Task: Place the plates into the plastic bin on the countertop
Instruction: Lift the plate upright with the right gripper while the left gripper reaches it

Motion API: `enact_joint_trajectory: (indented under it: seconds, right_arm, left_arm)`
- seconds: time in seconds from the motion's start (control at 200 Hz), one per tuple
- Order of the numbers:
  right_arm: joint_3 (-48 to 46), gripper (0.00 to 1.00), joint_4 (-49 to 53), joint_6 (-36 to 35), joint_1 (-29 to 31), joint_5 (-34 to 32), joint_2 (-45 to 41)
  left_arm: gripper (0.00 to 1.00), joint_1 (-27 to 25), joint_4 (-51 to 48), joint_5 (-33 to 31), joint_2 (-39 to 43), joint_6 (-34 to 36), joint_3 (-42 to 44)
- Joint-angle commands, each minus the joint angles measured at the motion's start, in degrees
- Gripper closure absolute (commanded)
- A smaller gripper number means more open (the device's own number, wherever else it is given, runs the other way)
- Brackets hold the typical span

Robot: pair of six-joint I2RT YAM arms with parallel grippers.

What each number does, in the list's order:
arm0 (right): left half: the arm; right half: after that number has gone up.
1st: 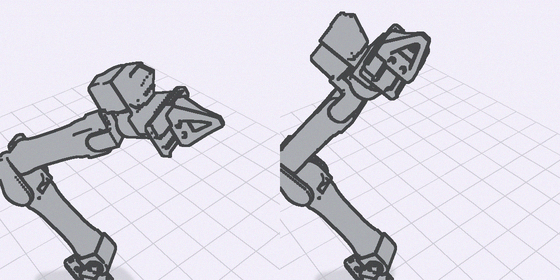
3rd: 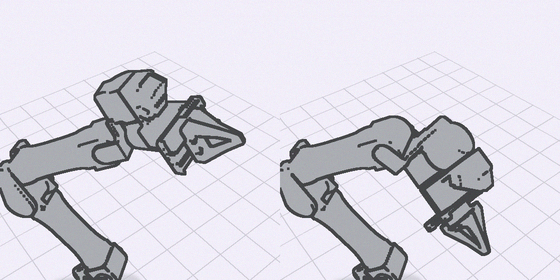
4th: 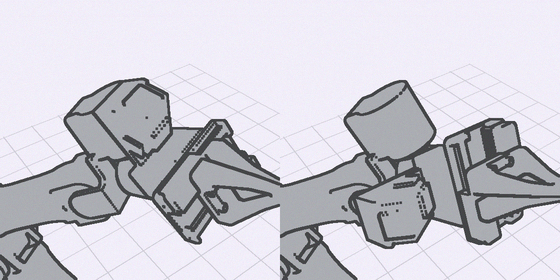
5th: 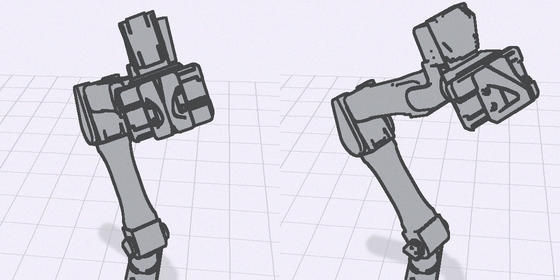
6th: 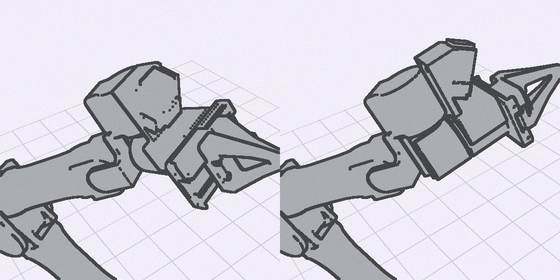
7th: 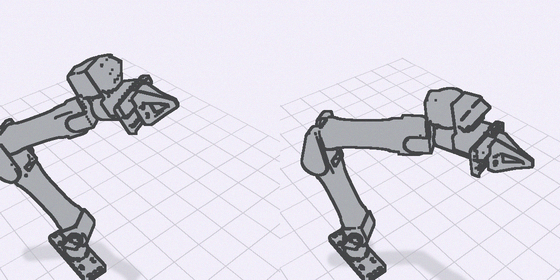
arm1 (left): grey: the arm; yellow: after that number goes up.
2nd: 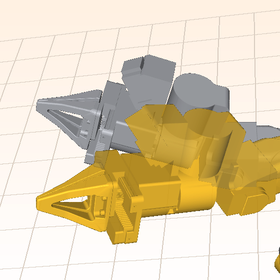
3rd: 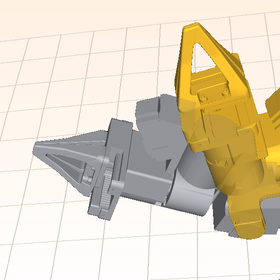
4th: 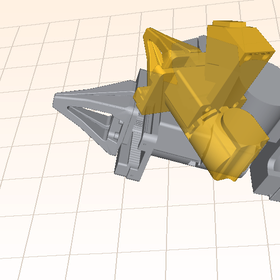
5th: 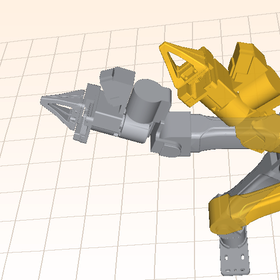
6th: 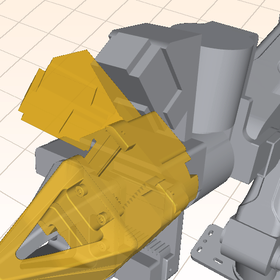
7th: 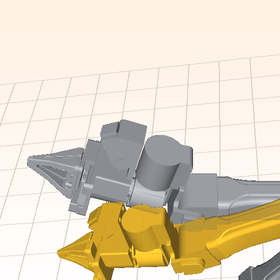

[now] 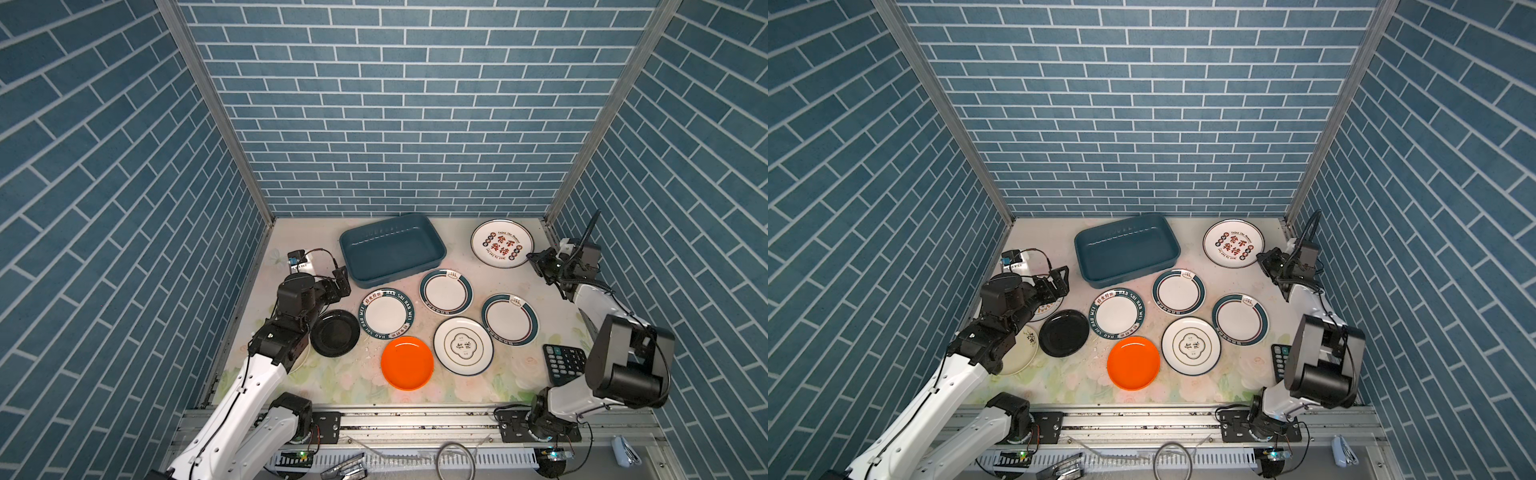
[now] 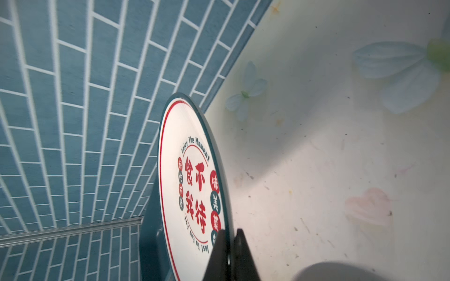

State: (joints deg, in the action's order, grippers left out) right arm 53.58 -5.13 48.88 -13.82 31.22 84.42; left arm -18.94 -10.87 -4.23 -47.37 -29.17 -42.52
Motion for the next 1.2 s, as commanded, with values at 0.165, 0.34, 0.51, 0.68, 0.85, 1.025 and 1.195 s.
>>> enact_joint_trajectory:
  seconds: [0.165,0.34,0.51,0.68,0.85,1.025,1.195]
  right_arm:
    - [-0.37,1.00,4.01,3.87,6.30,3.58,-12.34]
    - [2.30,1.00,5.76,2.09,16.59,0.31,-11.71]
    - [6.40,1.00,3.99,2.36,24.18,-0.52,-8.25]
    - [11.02,1.00,3.98,2.02,30.17,0.85,-4.02]
    - [13.11,1.00,3.00,2.74,34.91,1.09,-2.34]
    - [12.28,1.00,-3.67,6.66,36.28,4.40,-1.63]
    - [10.97,1.00,-8.24,9.94,37.00,6.22,-1.54]
  left_arm:
    - [0.00,-6.50,4.70,5.25,-4.84,-3.05,-2.69]
    - [0.00,-10.70,7.02,5.66,-7.03,-2.17,-5.13]
    - [0.01,-11.25,5.23,4.80,-6.30,-1.86,-5.91]
    - [0.00,-11.21,5.28,2.54,-3.89,-2.12,-3.97]
    - [0.00,-11.12,5.88,1.97,-3.55,-3.71,-3.59]
    - [0.04,-10.69,5.94,6.38,-6.55,-5.33,-6.18]
    - [0.15,-9.48,8.00,12.77,-10.50,-8.08,-8.10]
